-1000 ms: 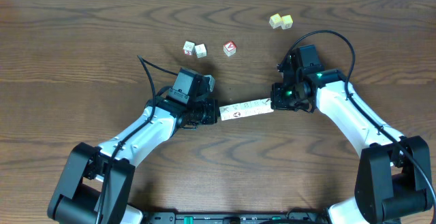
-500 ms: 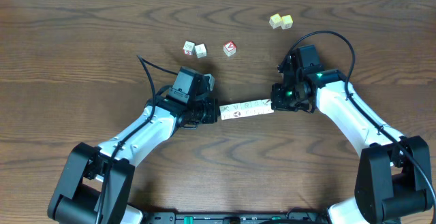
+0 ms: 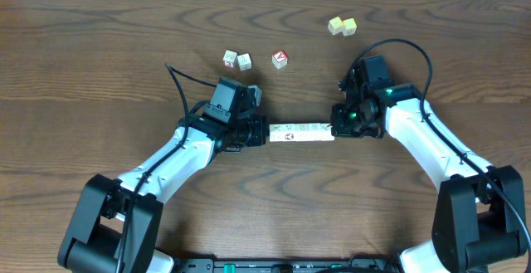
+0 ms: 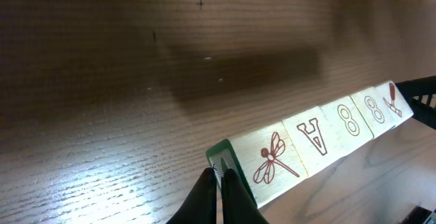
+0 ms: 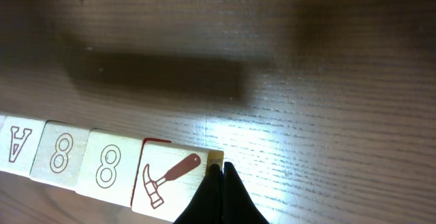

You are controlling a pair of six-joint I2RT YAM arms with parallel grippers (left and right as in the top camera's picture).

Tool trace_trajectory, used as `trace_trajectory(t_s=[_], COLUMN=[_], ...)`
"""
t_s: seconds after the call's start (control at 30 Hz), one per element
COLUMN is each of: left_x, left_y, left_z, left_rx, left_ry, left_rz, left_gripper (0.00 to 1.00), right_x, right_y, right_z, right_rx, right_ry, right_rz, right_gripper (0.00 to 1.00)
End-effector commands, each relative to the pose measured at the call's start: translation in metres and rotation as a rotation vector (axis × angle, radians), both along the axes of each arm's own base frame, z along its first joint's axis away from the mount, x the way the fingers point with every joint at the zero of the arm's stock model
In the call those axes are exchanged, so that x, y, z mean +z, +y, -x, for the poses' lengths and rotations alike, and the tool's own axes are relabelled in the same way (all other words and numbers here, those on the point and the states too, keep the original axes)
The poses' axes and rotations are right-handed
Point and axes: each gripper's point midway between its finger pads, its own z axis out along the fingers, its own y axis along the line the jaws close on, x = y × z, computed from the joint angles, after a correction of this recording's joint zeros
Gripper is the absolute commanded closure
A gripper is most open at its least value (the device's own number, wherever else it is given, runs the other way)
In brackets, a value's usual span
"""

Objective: Lift 5 blocks

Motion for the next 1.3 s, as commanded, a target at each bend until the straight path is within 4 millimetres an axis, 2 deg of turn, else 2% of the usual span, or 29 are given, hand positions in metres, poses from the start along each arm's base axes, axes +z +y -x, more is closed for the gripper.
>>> trace_trajectory(t_s=[0.0, 0.27, 0.77, 1.27], left_x=[0.041, 0.043, 0.061, 0.06], left_y=[-0.027, -0.027, -0.027, -0.026], left_z=[-0.009, -0.01, -0.01, -0.009], left_rx=[-0.063, -0.063, -0.065, -0.065], left_ry=[-0.071, -0.076, -0.119, -0.115], left_rz=[0.111, 0.113, 0.132, 0.13], left_gripper=[0.93, 0.93, 0.93, 0.93], right_x=[0.029, 0.031, 0.033, 0.053], right_y=[0.041, 0.04, 0.041, 0.042], right_z=[-0.001, -0.001, -0.003, -0.007], right_rx=[0.064, 0.064, 0.064, 0.067], right_ry=[-0.012, -0.011, -0.017, -0.056], right_rz=[-0.161, -0.161, -0.163, -0.173], right_gripper=[0.99, 0.99, 0.99, 0.99])
